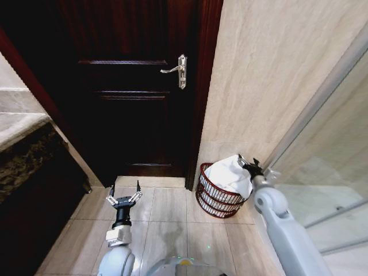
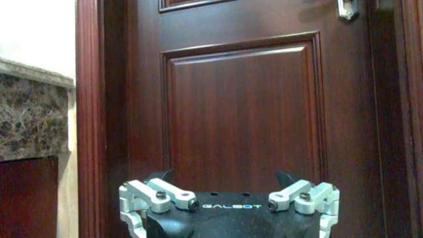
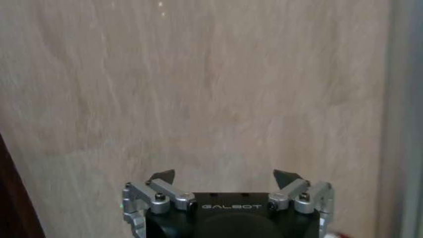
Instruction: Discard the used towel into the hamper.
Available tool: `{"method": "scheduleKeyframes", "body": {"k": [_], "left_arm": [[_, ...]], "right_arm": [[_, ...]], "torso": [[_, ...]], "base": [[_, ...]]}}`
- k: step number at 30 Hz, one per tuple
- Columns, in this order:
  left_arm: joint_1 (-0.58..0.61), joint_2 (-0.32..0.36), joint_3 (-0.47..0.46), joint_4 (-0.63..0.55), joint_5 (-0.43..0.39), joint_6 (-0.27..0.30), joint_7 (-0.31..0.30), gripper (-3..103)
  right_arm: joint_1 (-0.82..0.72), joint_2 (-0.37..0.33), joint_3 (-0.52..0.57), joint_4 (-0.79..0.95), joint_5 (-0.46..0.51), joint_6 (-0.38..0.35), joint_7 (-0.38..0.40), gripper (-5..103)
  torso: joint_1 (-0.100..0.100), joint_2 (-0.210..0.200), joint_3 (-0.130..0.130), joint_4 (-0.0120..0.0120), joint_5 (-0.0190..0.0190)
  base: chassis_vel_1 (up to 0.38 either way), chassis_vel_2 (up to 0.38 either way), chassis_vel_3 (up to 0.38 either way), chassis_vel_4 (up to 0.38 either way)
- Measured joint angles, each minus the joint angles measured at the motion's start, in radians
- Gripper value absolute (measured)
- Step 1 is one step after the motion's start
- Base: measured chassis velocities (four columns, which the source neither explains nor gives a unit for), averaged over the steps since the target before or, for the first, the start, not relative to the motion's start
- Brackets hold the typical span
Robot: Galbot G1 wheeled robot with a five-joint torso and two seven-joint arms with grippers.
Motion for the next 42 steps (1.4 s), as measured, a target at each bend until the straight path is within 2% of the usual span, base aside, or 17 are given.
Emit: {"method": "scheduleKeyframes", "body": {"k": [1,2,5,8,14,18,21,27,29,30,36,42], "left_arm": [[0.0,0.0,0.0,0.0,0.0,0.0,0.0,100],[-0.001,0.0,-0.003,-0.002,-0.002,0.0,-0.002,100],[-0.003,0.0,-0.007,-0.004,-0.005,0.0,-0.003,100],[-0.002,-0.001,-0.012,-0.01,-0.012,-0.002,-0.007,100],[0.007,-0.003,-0.012,-0.021,-0.007,-0.007,-0.009,100],[0.013,0.0,-0.015,-0.034,-0.006,-0.005,-0.009,100],[0.013,0.003,-0.021,-0.046,-0.007,-0.001,-0.009,100],[0.015,0.002,-0.026,-0.048,-0.01,-0.004,-0.009,100],[0.016,0.002,-0.026,-0.046,-0.01,-0.005,-0.009,100],[0.016,0.002,-0.026,-0.042,-0.01,-0.008,-0.009,100],[0.015,0.001,-0.022,-0.037,-0.009,-0.009,-0.008,100],[0.01,-0.004,-0.019,-0.033,-0.006,-0.008,-0.006,100]], "right_arm": [[0.0,0.0,0.0,0.0,0.0,0.0,0.0,95],[0.014,0.002,-0.023,-0.021,0.01,-0.01,0.016,100],[0.019,0.006,-0.042,-0.034,0.026,-0.029,0.035,100],[0.016,0.017,-0.071,-0.074,0.058,-0.081,0.053,100],[-0.009,0.024,-0.074,-0.093,0.095,-0.133,0.07,100],[-0.027,0.016,-0.069,-0.076,0.17,-0.181,0.096,100],[-0.027,0.004,-0.064,-0.053,0.271,-0.244,0.138,100],[-0.002,-0.003,-0.072,-0.064,0.368,-0.303,0.19,100],[0.004,-0.002,-0.075,-0.07,0.383,-0.308,0.201,100],[0.023,0.001,-0.083,-0.094,0.427,-0.325,0.239,100],[0.059,0.003,-0.111,-0.147,0.464,-0.334,0.266,100],[0.11,0.024,-0.127,-0.204,0.552,-0.34,0.316,100]], "torso": [[0.0,0.0,0.0,0.0,0.0],[0.0,0.0,0.0,0.0001,-0.0004],[0.0,0.0,0.0,-0.0001,-0.0006],[0.0,0.0,0.0,-0.0001,-0.0004],[0.0,0.0,0.0,-0.0001,-0.0006],[0.0,0.0,0.0,-0.0003,-0.0006],[0.0,0.0,0.0,-0.0003,-0.0005],[0.0,0.0,0.0,-0.0002,-0.0005],[0.0,0.0,0.0,-0.0002,-0.0004],[0.0,0.0,0.0,-0.0002,-0.0004],[0.0,0.0,0.0,-0.0002,-0.0004],[0.0,0.0,0.0,-0.0002,-0.0004]], "base": [[0.0,0.0,0.0,0.0],[0.0,0.0,0.0,0.0],[0.0,0.0,0.0,0.0],[0.0,0.0,0.0,0.0],[0.0,0.0,0.0,0.0],[0.0,0.0,0.0,0.0],[0.0,0.0,0.0,0.0],[0.0,0.0,0.0,0.0],[0.0,0.0,0.0,0.0],[0.0,0.0,0.0,0.0],[0.0,0.0,0.0,0.0],[0.0,0.0,0.0,0.0]]}}
